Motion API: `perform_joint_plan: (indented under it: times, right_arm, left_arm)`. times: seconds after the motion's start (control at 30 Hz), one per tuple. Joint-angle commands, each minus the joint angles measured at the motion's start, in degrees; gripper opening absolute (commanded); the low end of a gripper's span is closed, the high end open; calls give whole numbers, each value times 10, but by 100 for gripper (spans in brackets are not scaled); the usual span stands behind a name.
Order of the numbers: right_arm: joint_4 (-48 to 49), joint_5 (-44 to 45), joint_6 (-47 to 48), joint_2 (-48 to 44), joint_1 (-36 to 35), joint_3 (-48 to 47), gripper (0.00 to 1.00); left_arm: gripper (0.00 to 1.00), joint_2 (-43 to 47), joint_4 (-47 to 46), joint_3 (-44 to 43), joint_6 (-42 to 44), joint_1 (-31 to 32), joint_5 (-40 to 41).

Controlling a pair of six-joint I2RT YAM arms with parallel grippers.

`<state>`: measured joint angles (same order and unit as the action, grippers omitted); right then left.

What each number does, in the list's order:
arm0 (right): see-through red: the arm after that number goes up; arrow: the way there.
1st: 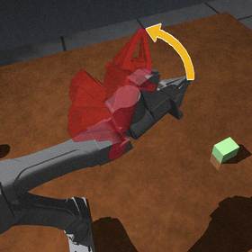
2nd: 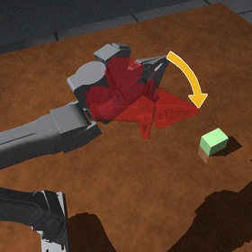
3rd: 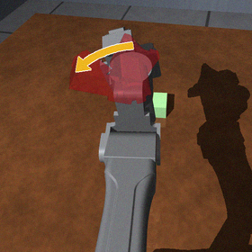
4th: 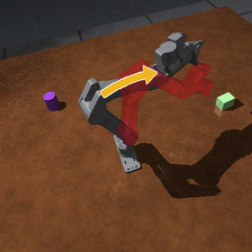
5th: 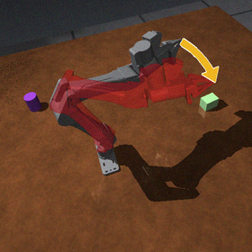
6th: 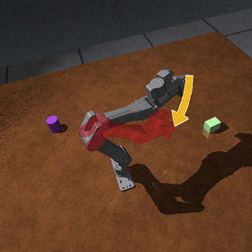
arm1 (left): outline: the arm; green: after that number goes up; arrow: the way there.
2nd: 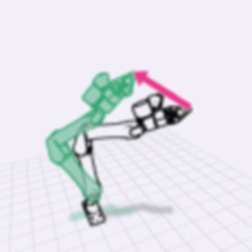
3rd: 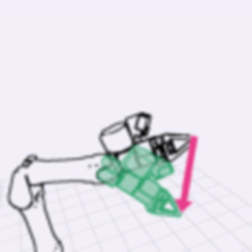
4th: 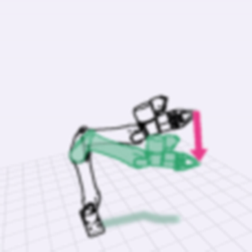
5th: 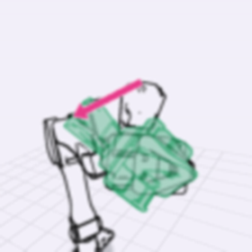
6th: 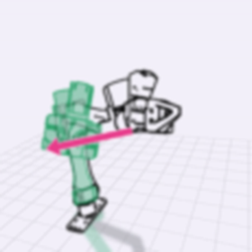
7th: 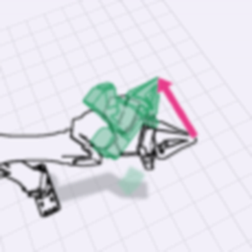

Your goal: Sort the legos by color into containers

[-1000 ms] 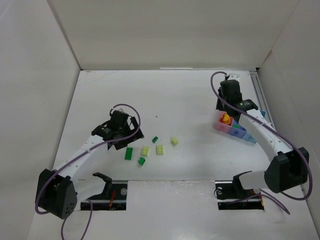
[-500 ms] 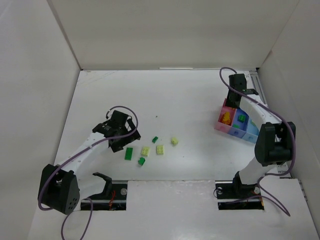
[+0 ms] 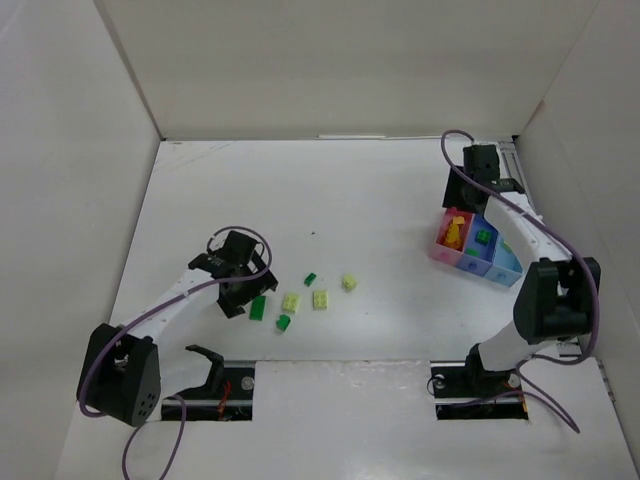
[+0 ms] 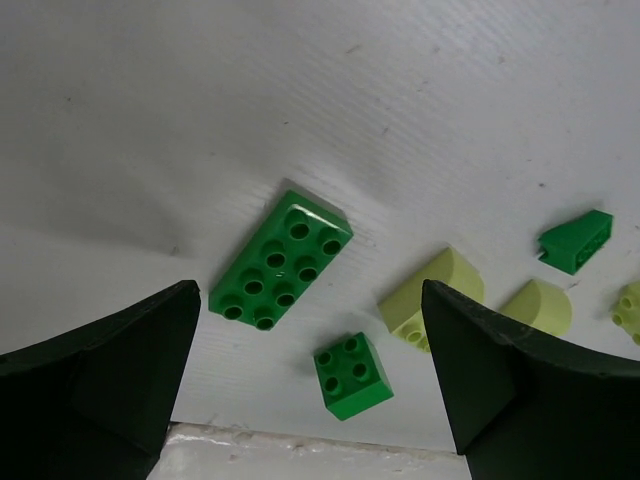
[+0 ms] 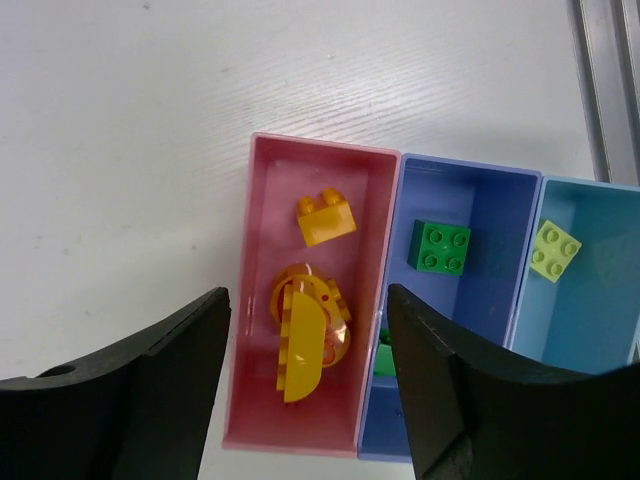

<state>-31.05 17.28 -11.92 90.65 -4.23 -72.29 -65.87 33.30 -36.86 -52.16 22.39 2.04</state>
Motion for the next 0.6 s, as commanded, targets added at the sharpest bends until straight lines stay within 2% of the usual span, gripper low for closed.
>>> perform_joint_plan:
  times: [0.0,0.1,0.17,0.43,0.57]
  right_arm:
    - [28,-37,6,-58,-3,12,69]
    - [28,-61,6,-72,-10,26,69]
    - [28,-67,6,-72,-17,40,69]
    - [35,-73,6,-78,-22,53,69]
    - [35,-73,6,-78,-22,53,69]
  left_arm:
    - [89,7,13,21,-46,-2,6]
    - [82,17,13,34,-61,-2,11]
    - [81,17,13,39,-68,-2,22]
    - [64,2,-17,50,-47,5,27]
    - [62,-34,-17,39,-47,30,34]
